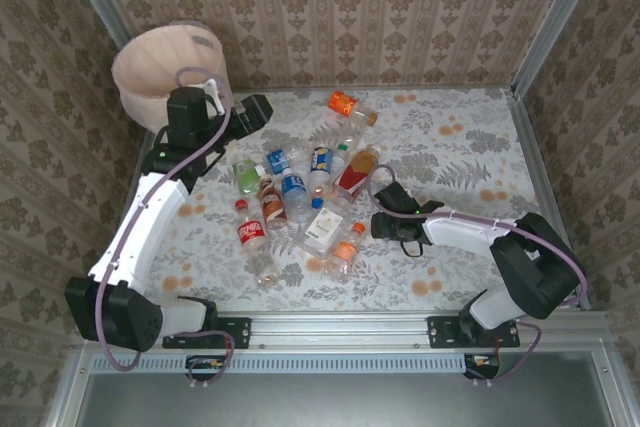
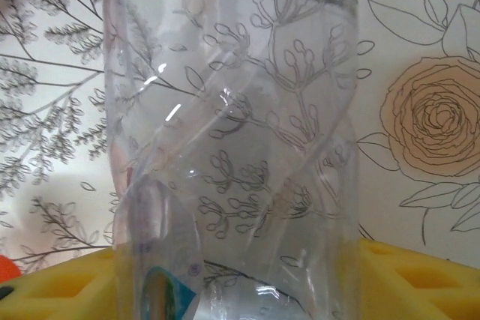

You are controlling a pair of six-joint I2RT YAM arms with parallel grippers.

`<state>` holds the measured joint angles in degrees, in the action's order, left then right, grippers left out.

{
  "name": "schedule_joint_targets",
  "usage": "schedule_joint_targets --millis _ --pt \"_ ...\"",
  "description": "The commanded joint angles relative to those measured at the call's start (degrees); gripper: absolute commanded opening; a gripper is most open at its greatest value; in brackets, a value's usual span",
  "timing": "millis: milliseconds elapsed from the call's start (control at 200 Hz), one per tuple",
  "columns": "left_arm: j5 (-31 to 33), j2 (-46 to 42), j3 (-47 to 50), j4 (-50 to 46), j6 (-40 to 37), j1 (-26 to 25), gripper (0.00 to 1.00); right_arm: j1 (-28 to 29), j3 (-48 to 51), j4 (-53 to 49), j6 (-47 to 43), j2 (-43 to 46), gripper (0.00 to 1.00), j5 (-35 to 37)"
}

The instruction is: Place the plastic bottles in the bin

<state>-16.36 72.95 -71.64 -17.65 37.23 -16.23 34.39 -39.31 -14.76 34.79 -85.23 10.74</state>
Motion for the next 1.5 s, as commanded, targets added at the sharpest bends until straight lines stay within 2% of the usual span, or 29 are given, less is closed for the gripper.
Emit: schedule_joint_targets --millis 0,225,295,410,515,645,660,785,930,1110,1210,1495 --pt "2.3 0.9 0.4 -2.0 -2.1 -1.8 1.0 0.3 1.0 1.4 -2.1 0.2 0.64 2.8" --pt "0.2 2.8 1.4 0.4 -2.5 -3.9 1.0 0.3 3.5 5.8 -4.1 5.2 0.54 3.5" --pt "-0.9 4.2 1.0 0.8 -3.0 -4.9 1.0 0.4 4.5 8.5 -5.5 9.8 0.51 3.0" --pt "-10.1 7.5 -0.6 2.8 -4.9 -5.7 1.0 0.3 6.1 14.9 -8.8 15.1 0.5 1.0" --pt "-14.2 9.5 0.6 8.4 -5.0 -8.1 1.0 0.3 6.1 21.8 -12.5 17.6 0.5 -1.4" --pt "-18.9 13.0 0.6 14.1 -3.3 -9.6 0.99 0.3 5.6 31.9 -15.2 17.2 0.51 -4.9" --pt "-19.4 13.3 0.7 14.9 -3.2 -11.2 0.98 0.3 5.5 33.3 -15.2 17.0 0.51 -5.4" --pt "-23.1 14.5 3.0 22.2 -3.7 -13.7 0.97 0.3 3.7 40.5 -14.5 14.0 0.52 -8.7" --pt "-25.2 14.6 4.9 28.1 -3.7 -15.3 1.0 0.3 0.4 42.8 -12.1 10.5 0.52 -10.8" --pt "-21.0 14.9 5.9 27.4 -3.9 -15.5 1.0 0.3 -1.8 43.2 -11.1 9.2 0.54 -18.1" --pt "-20.9 15.1 6.5 29.1 -3.8 -15.6 1.0 0.3 -2.9 42.7 -10.1 9.1 0.54 -22.1" --pt "-24.8 16.0 5.9 32.2 -4.9 -16.5 1.0 0.3 -6.1 40.5 -8.8 7.3 0.56 -26.0"
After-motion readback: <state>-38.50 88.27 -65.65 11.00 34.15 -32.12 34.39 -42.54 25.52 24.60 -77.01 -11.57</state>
